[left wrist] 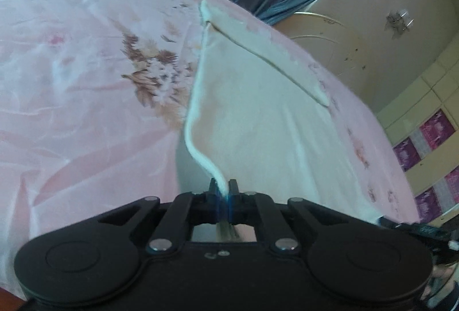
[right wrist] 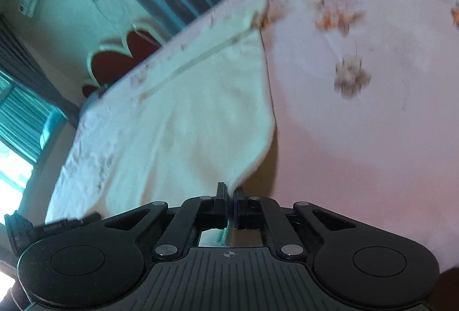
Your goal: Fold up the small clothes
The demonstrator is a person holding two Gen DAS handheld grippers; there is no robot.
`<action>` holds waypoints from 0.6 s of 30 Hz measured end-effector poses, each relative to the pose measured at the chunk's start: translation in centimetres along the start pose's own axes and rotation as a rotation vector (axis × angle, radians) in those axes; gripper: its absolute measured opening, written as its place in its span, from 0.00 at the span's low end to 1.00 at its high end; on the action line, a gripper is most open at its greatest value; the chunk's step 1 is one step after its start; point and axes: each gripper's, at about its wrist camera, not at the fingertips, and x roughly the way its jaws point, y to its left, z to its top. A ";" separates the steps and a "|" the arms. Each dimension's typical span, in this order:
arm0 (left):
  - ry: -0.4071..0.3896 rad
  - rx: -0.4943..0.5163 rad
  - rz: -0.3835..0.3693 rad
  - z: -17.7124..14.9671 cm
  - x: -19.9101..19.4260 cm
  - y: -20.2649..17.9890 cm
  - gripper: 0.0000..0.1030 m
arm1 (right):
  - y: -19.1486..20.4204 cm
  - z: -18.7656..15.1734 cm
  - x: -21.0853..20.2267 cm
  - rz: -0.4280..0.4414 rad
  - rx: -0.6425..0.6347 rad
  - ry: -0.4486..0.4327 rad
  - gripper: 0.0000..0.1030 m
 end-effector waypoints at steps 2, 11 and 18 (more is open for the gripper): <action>0.025 0.012 0.024 -0.3 0.8 0.3 0.05 | -0.7 0.0 1.3 -0.062 -0.002 0.063 0.02; -0.084 -0.022 -0.028 2.1 -0.5 -0.5 0.04 | 0.6 2.6 -0.4 0.003 0.019 -0.063 0.02; -0.197 0.047 -0.079 8.2 -0.4 -3.6 0.04 | 3.8 9.1 0.6 -0.007 -0.036 -0.194 0.02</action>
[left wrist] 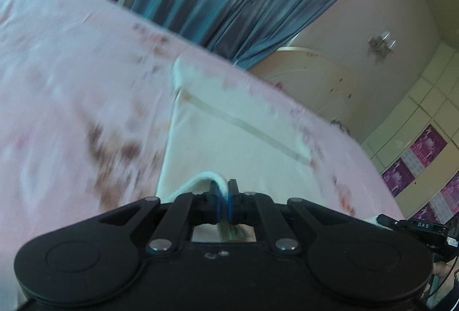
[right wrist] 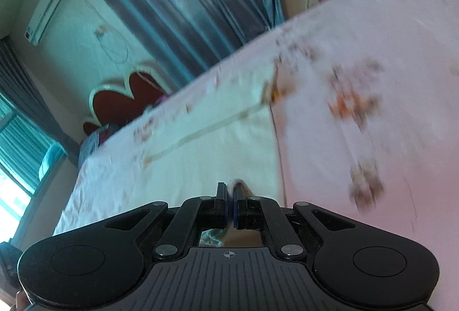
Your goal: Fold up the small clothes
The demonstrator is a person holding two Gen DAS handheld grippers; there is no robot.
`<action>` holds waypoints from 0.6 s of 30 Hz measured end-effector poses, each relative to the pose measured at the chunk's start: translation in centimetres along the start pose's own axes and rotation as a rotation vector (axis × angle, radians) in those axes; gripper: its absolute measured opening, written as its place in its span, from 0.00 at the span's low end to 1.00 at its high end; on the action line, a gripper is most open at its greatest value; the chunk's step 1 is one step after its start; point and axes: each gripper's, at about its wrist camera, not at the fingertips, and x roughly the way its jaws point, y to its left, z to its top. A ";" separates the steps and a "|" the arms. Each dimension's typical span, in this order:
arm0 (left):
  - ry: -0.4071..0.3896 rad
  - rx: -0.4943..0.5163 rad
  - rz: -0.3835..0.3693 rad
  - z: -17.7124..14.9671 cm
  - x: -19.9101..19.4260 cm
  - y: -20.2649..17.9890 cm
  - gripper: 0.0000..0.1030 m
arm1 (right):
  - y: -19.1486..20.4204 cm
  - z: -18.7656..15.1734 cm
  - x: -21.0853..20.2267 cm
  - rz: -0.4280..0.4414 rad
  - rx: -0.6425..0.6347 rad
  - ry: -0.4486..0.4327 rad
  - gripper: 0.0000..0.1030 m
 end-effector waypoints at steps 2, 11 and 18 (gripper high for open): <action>-0.029 0.010 -0.012 2.3 1.3 -0.3 0.04 | 0.5 2.4 1.4 0.007 -0.013 -0.024 0.02; -0.045 0.009 -0.044 11.0 9.9 0.9 0.04 | 0.7 10.9 9.9 -0.018 -0.022 -0.042 0.02; 0.005 -0.036 -0.046 14.8 16.9 2.4 0.04 | -1.2 14.7 17.1 -0.056 0.018 -0.011 0.02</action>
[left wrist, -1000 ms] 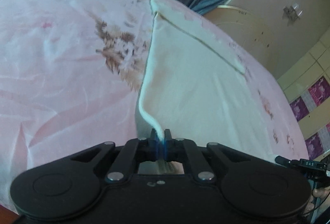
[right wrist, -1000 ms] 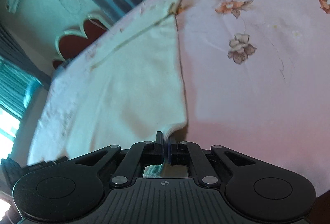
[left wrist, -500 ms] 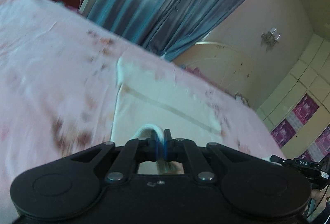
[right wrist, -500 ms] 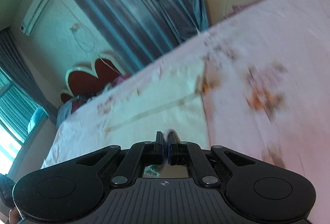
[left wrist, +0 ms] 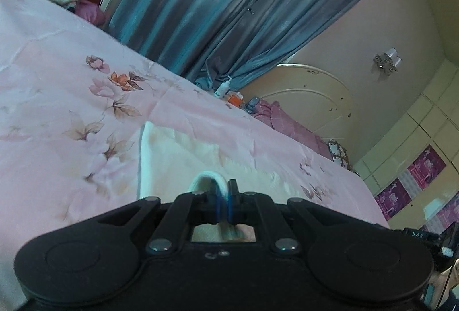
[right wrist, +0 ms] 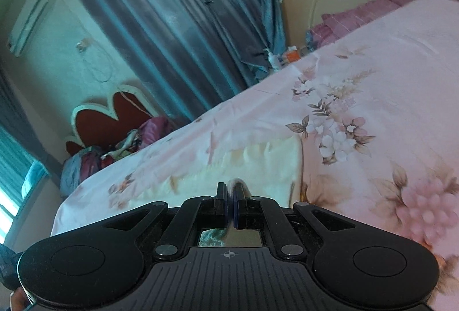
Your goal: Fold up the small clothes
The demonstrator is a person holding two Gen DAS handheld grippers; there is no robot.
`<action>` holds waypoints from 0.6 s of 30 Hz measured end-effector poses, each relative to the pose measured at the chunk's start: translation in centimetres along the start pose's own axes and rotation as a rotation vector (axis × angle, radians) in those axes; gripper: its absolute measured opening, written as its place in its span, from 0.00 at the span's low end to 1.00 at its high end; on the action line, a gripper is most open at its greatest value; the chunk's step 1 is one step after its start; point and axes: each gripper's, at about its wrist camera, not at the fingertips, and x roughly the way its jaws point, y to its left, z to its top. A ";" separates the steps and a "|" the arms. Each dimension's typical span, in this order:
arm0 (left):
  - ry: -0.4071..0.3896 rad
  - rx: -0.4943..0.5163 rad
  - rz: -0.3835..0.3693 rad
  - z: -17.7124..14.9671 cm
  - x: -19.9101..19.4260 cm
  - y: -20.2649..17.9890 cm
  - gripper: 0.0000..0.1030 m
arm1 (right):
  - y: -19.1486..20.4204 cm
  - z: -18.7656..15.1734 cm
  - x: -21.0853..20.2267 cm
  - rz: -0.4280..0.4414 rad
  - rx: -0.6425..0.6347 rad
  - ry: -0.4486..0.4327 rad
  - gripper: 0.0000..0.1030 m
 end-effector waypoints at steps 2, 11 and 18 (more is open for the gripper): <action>0.022 -0.007 0.007 0.9 2.1 0.7 0.04 | -0.7 0.7 2.0 -0.009 0.017 0.016 0.02; 0.120 -0.022 0.050 3.3 9.9 3.4 0.04 | -4.8 2.7 10.4 -0.045 0.173 0.082 0.03; 0.129 -0.065 0.033 4.4 12.9 4.5 0.23 | -7.0 4.4 12.6 -0.054 0.255 0.017 0.09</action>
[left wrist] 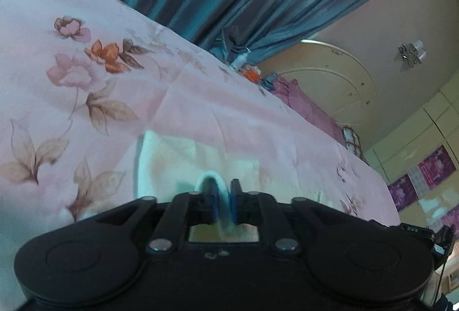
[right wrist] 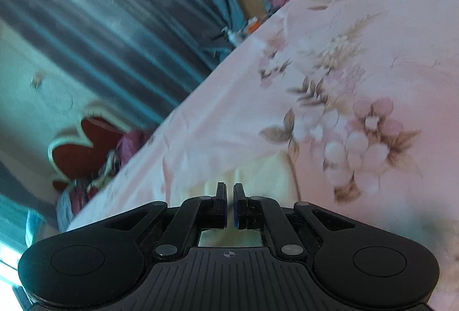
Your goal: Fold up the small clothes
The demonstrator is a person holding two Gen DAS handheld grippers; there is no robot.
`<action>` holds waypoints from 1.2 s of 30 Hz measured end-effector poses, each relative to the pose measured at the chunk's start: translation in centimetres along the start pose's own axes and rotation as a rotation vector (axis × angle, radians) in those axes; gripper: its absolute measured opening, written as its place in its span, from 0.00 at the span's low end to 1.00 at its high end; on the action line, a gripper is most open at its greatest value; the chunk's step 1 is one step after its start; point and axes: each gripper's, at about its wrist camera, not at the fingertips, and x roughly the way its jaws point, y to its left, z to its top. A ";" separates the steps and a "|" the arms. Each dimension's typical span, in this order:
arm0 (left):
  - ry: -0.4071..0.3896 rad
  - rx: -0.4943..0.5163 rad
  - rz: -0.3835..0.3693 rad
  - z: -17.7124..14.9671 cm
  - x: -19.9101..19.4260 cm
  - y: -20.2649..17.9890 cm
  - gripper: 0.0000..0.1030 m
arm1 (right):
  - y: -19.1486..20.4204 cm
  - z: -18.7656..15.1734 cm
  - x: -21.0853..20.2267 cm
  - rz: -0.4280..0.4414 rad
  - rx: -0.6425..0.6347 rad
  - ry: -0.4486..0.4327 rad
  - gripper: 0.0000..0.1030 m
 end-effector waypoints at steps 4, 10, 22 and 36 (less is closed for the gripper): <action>-0.095 -0.008 0.042 0.9 -1.0 -0.1 0.59 | 0.6 0.5 -0.9 -0.010 -0.074 -0.043 0.63; 0.015 0.162 0.055 1.1 0.4 -1.1 0.38 | 3.4 -1.4 1.3 -0.090 -0.349 0.064 0.53; 0.042 0.360 0.143 -0.5 2.5 -2.9 0.03 | 5.6 -4.0 4.4 -0.231 -0.611 0.123 0.02; 0.034 0.276 0.157 0.4 3.5 -2.1 0.15 | 5.4 -3.0 5.2 -0.327 -0.598 0.035 0.02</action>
